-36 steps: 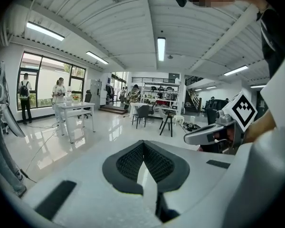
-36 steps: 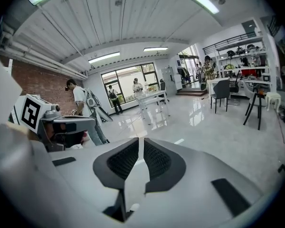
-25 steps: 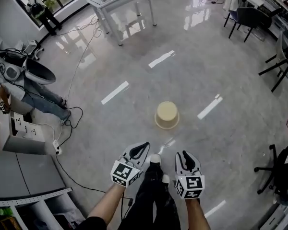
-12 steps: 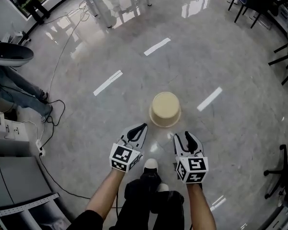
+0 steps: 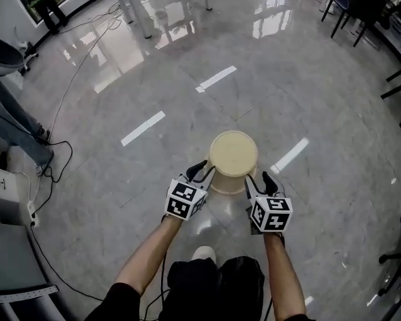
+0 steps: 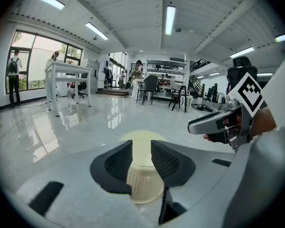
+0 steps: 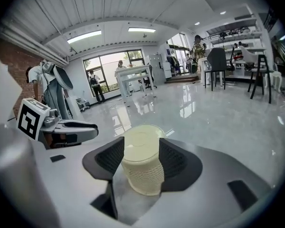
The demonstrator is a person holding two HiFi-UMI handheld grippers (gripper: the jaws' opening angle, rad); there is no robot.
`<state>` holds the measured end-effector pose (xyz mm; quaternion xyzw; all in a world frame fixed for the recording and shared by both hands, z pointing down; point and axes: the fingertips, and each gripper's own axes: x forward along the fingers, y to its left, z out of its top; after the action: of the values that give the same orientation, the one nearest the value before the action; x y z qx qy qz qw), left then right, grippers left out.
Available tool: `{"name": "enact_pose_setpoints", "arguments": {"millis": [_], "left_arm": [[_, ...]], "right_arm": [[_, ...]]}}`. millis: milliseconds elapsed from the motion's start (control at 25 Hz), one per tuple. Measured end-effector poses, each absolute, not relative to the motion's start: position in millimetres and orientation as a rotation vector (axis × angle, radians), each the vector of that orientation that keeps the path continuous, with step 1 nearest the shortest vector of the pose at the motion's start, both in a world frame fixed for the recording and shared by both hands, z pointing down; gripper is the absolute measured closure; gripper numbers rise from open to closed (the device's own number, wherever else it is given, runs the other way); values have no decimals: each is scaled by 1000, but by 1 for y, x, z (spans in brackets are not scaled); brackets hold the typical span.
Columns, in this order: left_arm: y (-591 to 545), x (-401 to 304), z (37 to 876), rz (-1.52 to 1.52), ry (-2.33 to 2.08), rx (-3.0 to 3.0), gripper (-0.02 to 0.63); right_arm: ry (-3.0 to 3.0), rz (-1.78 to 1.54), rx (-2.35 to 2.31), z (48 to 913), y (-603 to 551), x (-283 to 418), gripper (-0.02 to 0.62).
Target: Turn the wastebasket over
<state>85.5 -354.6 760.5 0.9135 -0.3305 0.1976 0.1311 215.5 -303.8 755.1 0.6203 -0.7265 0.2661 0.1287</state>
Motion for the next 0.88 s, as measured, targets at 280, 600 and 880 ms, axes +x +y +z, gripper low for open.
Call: {"name": "enact_pose_setpoints", "arguments": {"millis": [280, 600, 880], "left_arm": [[-406, 88, 830, 520, -1006, 2476, 414], [-408, 91, 851, 395, -885, 2381, 404], [-377, 76, 846, 353, -913, 2444, 453]], "right_arm": [[-2124, 951, 1848, 818, -360, 237, 359], [-2151, 1040, 1732, 853, -378, 239, 348], [-2172, 942, 1728, 849, -354, 219, 350]]}}
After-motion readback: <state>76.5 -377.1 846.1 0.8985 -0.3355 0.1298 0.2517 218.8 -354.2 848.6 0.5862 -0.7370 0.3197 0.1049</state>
